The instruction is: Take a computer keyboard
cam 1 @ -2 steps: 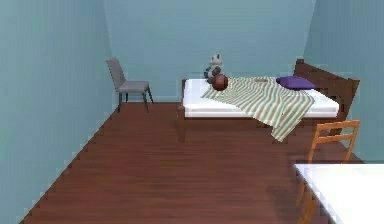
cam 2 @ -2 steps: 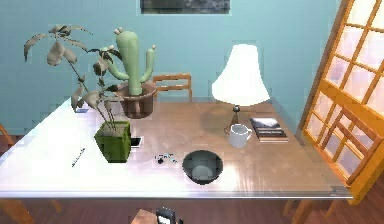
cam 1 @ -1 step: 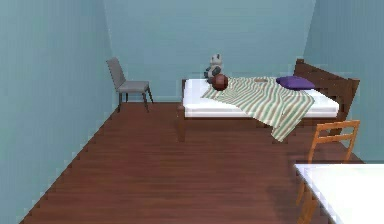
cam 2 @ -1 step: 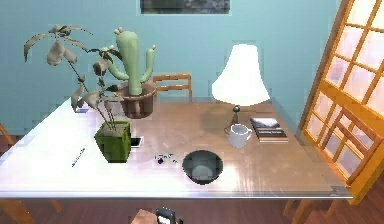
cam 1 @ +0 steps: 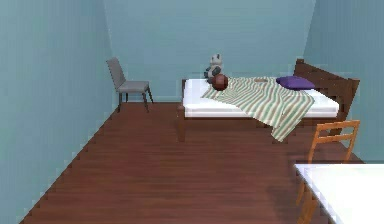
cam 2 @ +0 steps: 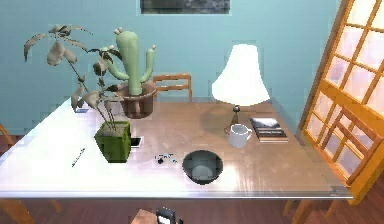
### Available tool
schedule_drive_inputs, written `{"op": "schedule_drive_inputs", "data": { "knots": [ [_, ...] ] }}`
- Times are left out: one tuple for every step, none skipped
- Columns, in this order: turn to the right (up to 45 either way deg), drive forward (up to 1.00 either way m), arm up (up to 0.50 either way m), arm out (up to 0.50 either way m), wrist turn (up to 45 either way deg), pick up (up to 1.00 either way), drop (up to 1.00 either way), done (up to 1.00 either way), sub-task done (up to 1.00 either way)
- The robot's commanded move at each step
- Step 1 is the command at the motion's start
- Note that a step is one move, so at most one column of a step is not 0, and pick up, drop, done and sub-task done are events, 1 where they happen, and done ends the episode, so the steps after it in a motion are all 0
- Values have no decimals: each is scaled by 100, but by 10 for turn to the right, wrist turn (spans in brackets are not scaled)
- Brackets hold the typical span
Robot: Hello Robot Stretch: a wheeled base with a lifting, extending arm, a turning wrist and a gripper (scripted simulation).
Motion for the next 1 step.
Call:
{"op": "schedule_drive_inputs", "data": {
  "knots": [
    [0,0,0,0,0,0,0,100,0]
  ]
}}
